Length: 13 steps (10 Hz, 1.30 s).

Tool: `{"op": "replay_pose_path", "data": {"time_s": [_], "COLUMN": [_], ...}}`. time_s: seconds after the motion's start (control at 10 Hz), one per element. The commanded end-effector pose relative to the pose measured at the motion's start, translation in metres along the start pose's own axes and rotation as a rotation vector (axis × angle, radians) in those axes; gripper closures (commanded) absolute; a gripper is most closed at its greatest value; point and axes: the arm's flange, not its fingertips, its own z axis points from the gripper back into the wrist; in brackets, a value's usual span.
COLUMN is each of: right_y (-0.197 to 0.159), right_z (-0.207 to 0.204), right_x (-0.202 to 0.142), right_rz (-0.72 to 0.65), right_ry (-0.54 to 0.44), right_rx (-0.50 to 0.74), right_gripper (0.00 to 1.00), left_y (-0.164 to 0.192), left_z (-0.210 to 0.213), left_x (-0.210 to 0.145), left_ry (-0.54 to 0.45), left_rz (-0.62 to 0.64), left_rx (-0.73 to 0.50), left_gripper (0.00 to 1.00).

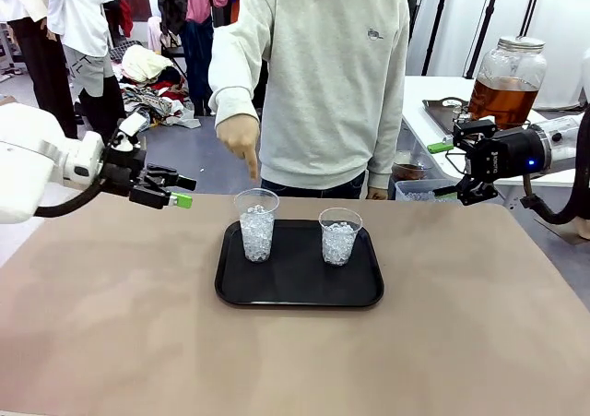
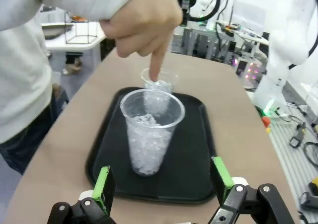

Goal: Pour the drink into the iced cup.
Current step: Pick up the iced cup indicated by the human and present it to them.

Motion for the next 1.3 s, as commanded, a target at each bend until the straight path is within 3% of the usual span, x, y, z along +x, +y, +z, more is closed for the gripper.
{"op": "replay_pose_path", "data": {"time_s": [0.0, 0.9, 1.2], "right_y": [0.001, 0.001, 0.001], "right_z": [0.000, 0.000, 0.000], "right_x": [0.000, 0.000, 0.000], "right_rz": [0.000, 0.000, 0.000], "right_ry": [-0.001, -0.001, -0.001], "right_rx": [0.002, 0.002, 0.002], "right_gripper": [0.00, 0.00, 0.00], "left_y": [0.008, 0.011, 0.020], "left_z": [-0.018, -0.024, -0.039], "left_x": [-0.009, -0.015, -0.035], "left_ry": [-0.061, -0.043, -0.016], "left_rz": [-0.061, -0.048, -0.175], "left_rx": [0.083, 0.085, 0.023], "left_gripper": [0.00, 0.00, 0.00]}}
